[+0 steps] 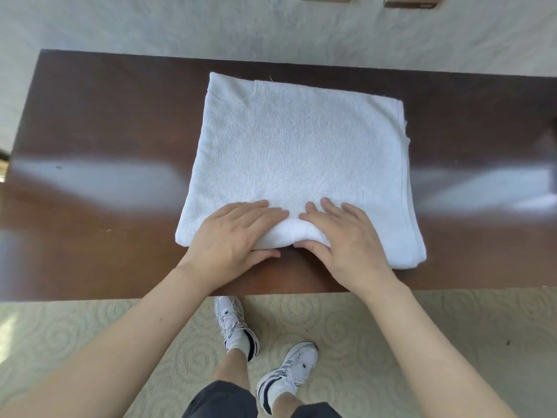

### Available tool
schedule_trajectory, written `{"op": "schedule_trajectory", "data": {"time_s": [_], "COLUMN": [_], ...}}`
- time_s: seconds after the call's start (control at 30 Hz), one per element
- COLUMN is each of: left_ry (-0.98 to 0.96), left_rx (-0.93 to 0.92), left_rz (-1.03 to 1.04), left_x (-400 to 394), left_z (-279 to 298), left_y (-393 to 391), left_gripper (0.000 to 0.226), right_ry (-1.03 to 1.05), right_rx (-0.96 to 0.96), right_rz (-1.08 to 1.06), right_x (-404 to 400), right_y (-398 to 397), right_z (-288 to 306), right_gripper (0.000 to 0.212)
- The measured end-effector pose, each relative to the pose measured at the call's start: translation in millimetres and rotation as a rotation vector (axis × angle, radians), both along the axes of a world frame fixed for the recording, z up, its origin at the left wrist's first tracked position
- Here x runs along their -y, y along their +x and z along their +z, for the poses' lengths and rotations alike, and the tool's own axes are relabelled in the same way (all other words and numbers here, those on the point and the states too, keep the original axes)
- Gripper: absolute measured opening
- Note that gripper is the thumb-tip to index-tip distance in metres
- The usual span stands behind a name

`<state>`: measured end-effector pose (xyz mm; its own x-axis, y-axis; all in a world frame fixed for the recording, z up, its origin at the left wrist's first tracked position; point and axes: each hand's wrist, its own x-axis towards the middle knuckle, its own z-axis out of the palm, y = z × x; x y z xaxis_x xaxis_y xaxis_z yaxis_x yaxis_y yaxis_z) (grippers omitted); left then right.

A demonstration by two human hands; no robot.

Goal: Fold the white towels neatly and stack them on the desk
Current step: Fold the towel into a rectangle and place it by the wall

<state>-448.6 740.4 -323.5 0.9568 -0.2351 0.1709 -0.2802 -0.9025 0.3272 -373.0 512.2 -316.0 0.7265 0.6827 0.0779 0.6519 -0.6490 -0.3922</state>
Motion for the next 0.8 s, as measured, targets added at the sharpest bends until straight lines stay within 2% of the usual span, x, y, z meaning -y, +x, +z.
{"op": "schedule_trajectory", "data": {"time_s": [0.1,0.17,0.23,0.4,0.53,0.6,0.73,0.8], "left_ry": [-0.088,-0.129,-0.134,-0.171,-0.194,-0.249,-0.365,-0.358], "left_rx": [-0.084,-0.259,-0.397,-0.582,-0.709,-0.769,-0.871,-0.866], "left_rz": [0.021,0.047,0.049,-0.048,-0.083,-0.091,-0.047,0.008], "left_x": [-5.1,-10.5,-18.4,-32.2,-40.3,-47.2,-59.9,-63.6], "left_z": [23.1,39.8,53.7,66.9,79.8,87.4,95.8,99.5], "left_y": [19.2,33.8,51.4,89.6,117.2,133.0,159.5,172.7], "left_gripper": [0.052,0.046,0.042,0.037,0.042,0.038,0.034,0.036], "right_ry": [-0.049,-0.131,-0.18,-0.362,-0.471,-0.527,-0.526,-0.503], "right_rx": [-0.212,-0.375,-0.458,-0.429,-0.426,-0.449,-0.459,-0.451], "right_rz": [-0.037,-0.063,-0.093,-0.117,-0.202,-0.247,-0.289,-0.287], "right_x": [-5.9,-8.9,-13.3,-20.1,-22.1,-22.7,-21.1,-21.7], "right_y": [22.1,35.7,45.7,47.0,71.8,92.0,131.4,151.4], "right_z": [32.7,48.8,62.5,85.1,100.9,110.5,127.0,128.0], "right_gripper": [0.053,0.043,0.037,0.048,0.038,0.042,0.051,0.053]}}
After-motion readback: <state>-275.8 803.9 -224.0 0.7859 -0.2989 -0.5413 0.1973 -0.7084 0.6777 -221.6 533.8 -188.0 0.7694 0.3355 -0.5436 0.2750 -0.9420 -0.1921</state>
